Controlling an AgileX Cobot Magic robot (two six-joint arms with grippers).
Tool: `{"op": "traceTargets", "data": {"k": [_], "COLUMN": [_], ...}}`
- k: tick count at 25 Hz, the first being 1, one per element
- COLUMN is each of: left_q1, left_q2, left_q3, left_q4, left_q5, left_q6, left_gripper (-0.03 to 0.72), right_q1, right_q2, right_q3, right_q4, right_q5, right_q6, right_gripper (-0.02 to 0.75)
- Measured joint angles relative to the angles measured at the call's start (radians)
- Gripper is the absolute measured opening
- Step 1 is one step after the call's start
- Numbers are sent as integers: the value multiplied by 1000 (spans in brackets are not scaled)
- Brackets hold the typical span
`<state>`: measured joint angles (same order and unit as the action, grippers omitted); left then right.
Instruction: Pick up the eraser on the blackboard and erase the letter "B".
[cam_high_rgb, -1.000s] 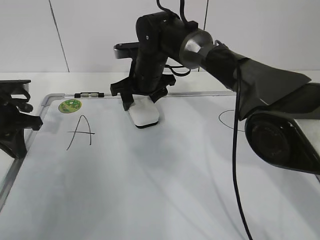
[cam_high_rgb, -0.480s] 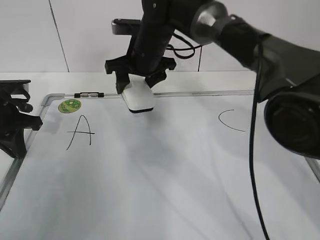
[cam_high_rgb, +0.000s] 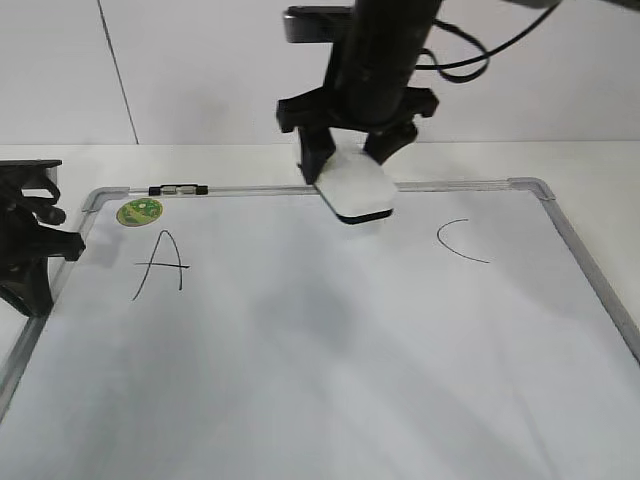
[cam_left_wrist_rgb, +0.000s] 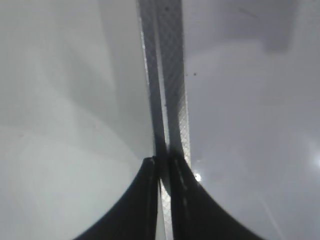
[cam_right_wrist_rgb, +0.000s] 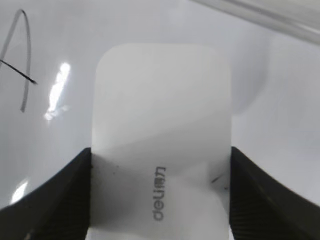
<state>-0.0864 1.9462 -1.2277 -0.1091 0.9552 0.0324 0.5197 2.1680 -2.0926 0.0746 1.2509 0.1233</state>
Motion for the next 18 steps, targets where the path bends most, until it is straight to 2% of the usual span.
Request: {"op": "traceTargets", "data": {"k": [9, 14, 18], "left_q1": [0, 0, 0], "left_q2": [0, 0, 0], "left_q3": [0, 0, 0], "left_q4": [0, 0, 0], "left_q5": [2, 2, 4], "left_q6": [0, 0, 0], "left_gripper": [21, 21, 21], "right_q1": [-164, -248, -314], "right_q2": [-325, -472, -558], "right_q3": [395, 598, 774], "right_q4": [-129, -135, -135], "right_q5": [-2, -4, -91], "right_q6": [45, 68, 94], "right_gripper": [540, 540, 540]}}
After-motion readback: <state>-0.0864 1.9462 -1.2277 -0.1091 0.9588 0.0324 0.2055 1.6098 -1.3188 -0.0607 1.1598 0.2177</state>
